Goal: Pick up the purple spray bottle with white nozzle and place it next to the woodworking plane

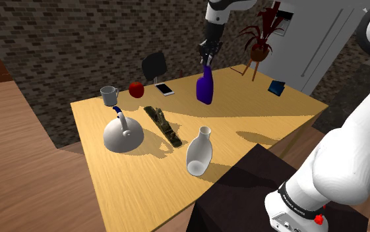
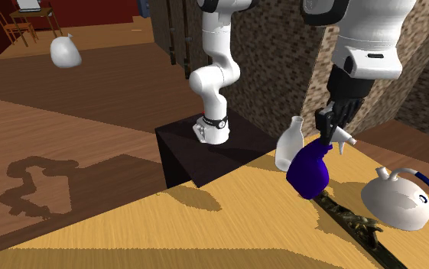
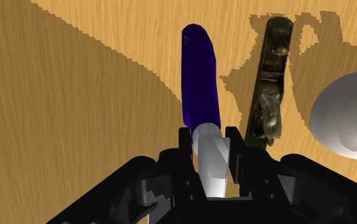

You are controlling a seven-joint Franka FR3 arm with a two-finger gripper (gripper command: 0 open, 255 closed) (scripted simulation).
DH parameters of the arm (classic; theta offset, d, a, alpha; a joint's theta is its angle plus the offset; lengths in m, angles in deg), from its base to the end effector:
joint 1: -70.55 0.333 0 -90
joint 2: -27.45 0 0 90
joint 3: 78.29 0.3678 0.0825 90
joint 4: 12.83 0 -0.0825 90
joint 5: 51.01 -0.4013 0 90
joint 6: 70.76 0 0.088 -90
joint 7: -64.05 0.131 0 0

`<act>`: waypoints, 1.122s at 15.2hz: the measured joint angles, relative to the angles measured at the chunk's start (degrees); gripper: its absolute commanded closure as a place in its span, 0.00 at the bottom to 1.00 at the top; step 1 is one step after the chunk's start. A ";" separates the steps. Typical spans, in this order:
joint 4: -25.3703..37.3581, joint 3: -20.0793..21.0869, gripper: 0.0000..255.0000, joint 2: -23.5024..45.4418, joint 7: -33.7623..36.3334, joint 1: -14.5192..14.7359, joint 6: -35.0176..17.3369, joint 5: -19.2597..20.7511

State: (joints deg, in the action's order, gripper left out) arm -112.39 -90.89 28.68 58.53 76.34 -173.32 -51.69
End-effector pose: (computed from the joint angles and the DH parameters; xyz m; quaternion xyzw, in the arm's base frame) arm 0.5880 -0.0677 0.5769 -0.9998 0.0124 -0.0160 0.0018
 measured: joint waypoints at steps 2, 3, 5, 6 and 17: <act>-1.06 0.00 1.00 0.31 -0.04 -0.01 -1.37 -0.07; -2.06 0.07 1.00 0.14 0.12 0.07 -2.20 -0.03; -3.56 0.02 1.00 0.25 -0.03 0.02 -3.82 -0.06; -4.34 0.05 1.00 0.17 0.04 0.05 -4.50 -0.05; -11.43 -0.01 1.00 1.47 -0.36 -0.04 -12.86 -0.42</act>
State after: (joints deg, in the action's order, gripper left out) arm -123.82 -90.90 30.15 58.17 76.30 -186.18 -52.11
